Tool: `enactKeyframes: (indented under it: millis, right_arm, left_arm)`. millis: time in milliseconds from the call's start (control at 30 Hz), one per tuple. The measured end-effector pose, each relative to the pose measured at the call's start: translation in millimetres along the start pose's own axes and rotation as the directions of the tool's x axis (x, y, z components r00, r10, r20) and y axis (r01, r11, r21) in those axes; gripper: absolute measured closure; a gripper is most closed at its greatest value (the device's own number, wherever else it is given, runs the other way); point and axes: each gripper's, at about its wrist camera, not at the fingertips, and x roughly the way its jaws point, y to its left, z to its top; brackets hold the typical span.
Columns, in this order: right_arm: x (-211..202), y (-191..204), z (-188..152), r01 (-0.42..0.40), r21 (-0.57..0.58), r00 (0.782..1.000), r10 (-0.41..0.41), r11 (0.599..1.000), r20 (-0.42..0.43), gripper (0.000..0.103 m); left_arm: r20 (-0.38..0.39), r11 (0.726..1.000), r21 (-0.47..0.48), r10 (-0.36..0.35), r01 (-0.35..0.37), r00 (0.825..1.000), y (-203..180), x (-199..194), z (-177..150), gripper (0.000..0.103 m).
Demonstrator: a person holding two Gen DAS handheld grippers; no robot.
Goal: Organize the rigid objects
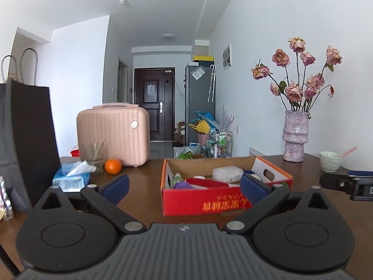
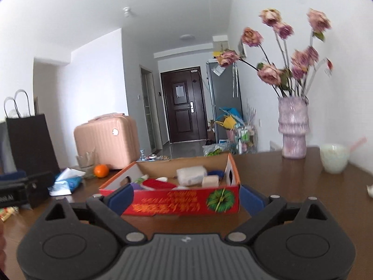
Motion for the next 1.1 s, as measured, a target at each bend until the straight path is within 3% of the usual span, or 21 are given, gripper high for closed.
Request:
enactKeyframes:
  millis: [500,600,667,833,1100]
  right_arm:
    - [-157,41,-56,0.016,-0.159,1.000,-0.013,0.987,0.020,0.000]
    - [-189,40,-61,0.013,-0.128,0.998,-0.006,0.992,0.056,0.000]
    - [-196,43,-65,-0.002,-0.129,1.000,0.006,0.992,0.030,0.000]
    - [-209,58,-72,-0.006,-0.152,0.996,0.018,0.988,0.082,0.000]
    - [-200,52,-80,-0.015,-0.128,0.999,0.019,0.992,0.034,0.000]
  left_arm:
    - [-0.032,0.999,-0.028,-0.041,0.040,0.999,9,-135,-32,0.000]
    - [-0.015,0.993,-0.053,-0.103,0.102,0.995,18,-168,-48,0.000]
    - [-0.071,0.993,-0.032,-0.114,0.112,0.991,18,-172,-54,0.000]
    - [-0.058,0.996,-0.034,-0.084,0.082,0.995,16,-179,-65,0.000]
    - [-0.034,0.998,-0.002,-0.058,0.058,0.998,13,-183,-61,0.000]
